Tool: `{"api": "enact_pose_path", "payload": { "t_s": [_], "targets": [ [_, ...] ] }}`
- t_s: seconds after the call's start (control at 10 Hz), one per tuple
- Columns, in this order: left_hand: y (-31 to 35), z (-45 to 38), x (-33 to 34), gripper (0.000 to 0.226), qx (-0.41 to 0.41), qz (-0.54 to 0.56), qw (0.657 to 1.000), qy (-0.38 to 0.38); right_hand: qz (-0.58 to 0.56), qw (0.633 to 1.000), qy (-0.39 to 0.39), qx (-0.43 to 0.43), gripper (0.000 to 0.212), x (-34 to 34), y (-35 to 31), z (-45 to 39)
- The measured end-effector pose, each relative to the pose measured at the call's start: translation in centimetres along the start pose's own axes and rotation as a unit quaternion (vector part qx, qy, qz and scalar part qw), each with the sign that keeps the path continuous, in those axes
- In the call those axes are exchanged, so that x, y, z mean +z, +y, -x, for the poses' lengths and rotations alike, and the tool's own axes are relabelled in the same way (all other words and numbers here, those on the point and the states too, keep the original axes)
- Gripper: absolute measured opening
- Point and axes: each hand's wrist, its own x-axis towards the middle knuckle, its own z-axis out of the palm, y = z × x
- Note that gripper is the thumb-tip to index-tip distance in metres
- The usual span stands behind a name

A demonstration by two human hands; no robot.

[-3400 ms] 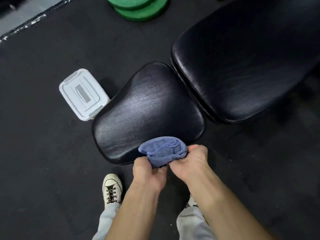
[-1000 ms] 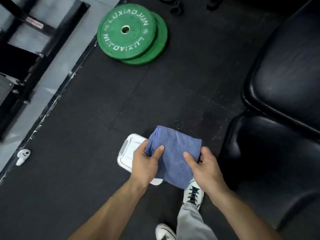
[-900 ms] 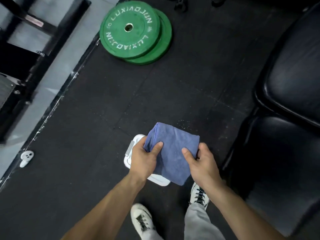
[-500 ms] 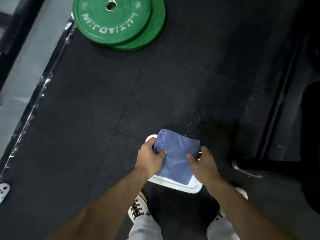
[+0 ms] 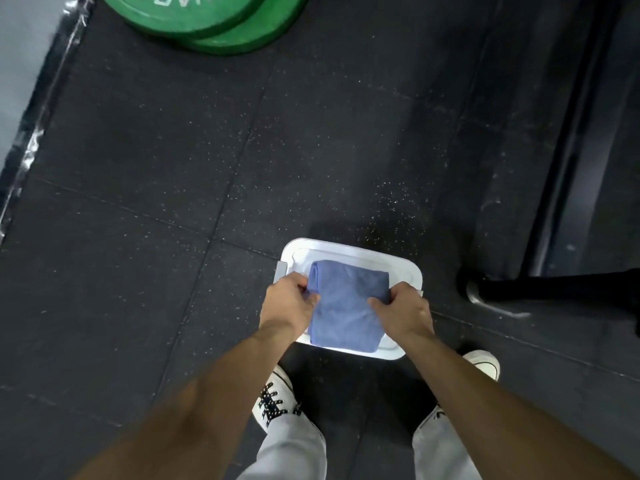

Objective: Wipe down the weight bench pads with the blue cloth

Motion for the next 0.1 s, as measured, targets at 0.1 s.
{"api": "enact_pose_path", "payload": {
  "t_s": [0.1],
  "targets": [
    [0.42, 1.40, -0.47, 0.015, 0.024, -0.042, 0.999, 0.013, -0.026, 1.000, 0.016, -0.004, 0.047, -1.42, 0.57, 1.18]
  ]
}}
